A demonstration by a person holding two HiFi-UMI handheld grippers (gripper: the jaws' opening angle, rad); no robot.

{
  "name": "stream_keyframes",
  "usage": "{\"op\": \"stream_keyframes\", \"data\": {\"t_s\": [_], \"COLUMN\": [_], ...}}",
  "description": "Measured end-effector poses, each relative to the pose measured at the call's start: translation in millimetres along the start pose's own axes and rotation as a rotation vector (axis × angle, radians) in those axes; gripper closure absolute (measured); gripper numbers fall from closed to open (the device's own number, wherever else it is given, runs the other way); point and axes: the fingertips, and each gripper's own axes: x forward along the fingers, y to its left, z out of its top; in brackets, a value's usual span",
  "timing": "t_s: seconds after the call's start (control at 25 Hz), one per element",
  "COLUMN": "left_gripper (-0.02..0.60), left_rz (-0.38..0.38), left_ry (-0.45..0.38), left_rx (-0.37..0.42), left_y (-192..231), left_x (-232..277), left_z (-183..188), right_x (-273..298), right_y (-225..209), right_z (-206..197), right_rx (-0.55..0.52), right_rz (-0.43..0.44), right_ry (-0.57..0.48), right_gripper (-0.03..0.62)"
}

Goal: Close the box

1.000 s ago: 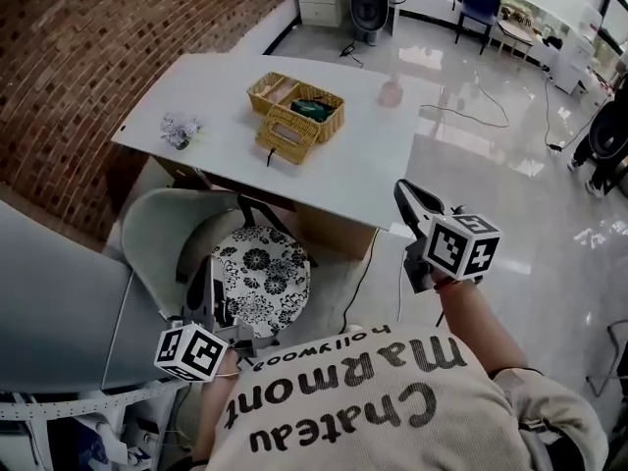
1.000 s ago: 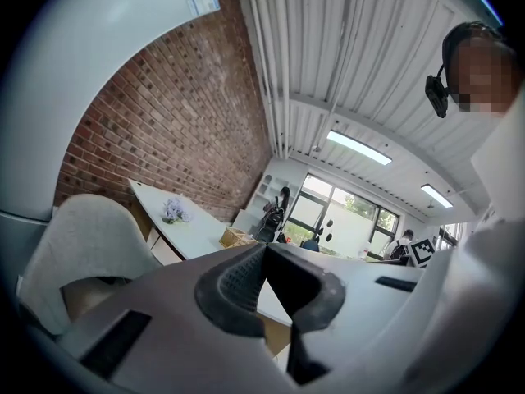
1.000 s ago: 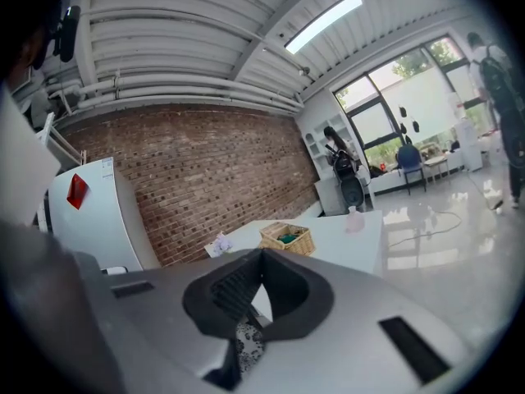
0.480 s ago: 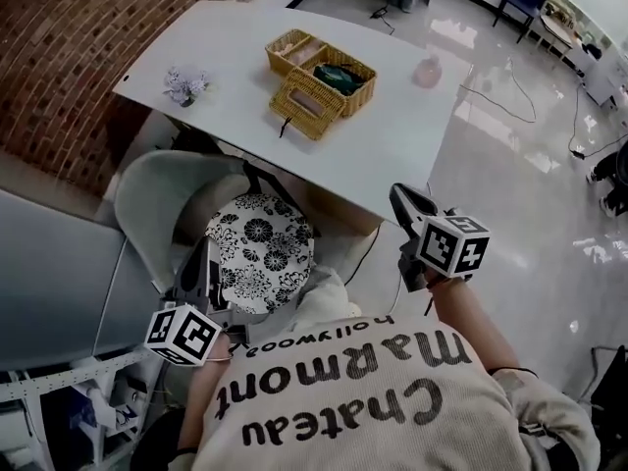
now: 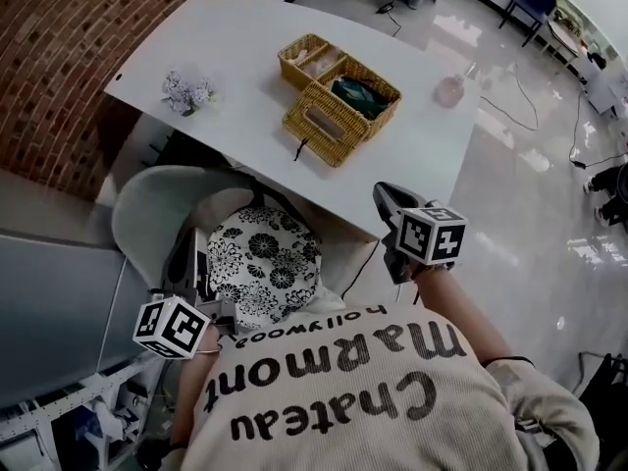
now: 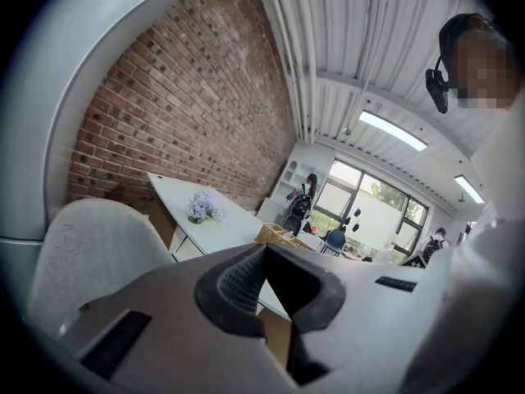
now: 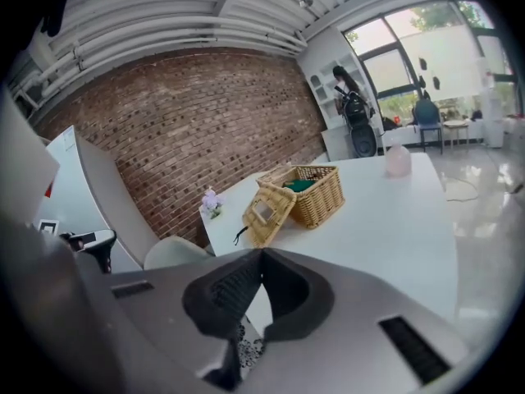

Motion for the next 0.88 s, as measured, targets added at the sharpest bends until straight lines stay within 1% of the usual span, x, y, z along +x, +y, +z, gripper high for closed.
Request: {"op": "stream_keyframes", "data": {"t_s": [0.16, 0.4, 0.52, 0.6, 0.72, 0.88], "left_gripper": [0.58, 0.58, 0.58, 0.58, 0.58, 0.58], "left_rz": [-0.016, -0.033, -0.025, -0.02, -0.01, 0.021], "left_ry": [-0.007, -0.016, -0.015, -0.02, -0.029, -0.016], "left_rx": [0.004, 0.015, 0.019, 0.019, 0.008, -0.007], "left_y": [13, 36, 46, 53, 63, 73], "left_x": [26, 51, 56, 56, 56, 54], "left_z": [18, 37, 44, 47, 47, 45], "right_x": [29, 63, 75, 82, 91, 100], "right_y": [-1, -5, -4, -6, -7, -1], "right_z": [11, 16, 10, 3, -4, -8], "right_rx": [0.049, 0.042, 0.069, 0.091, 0.104, 0.109], "right_rz": [-0.003, -0.037, -0.035, -0.039, -0.035, -0.018], "right_ry": [0.007, 0.026, 0.037, 0.064, 0.101, 0.13], "right_gripper": [0.591, 0.591, 0.59, 0.519, 0.502, 0.481]}}
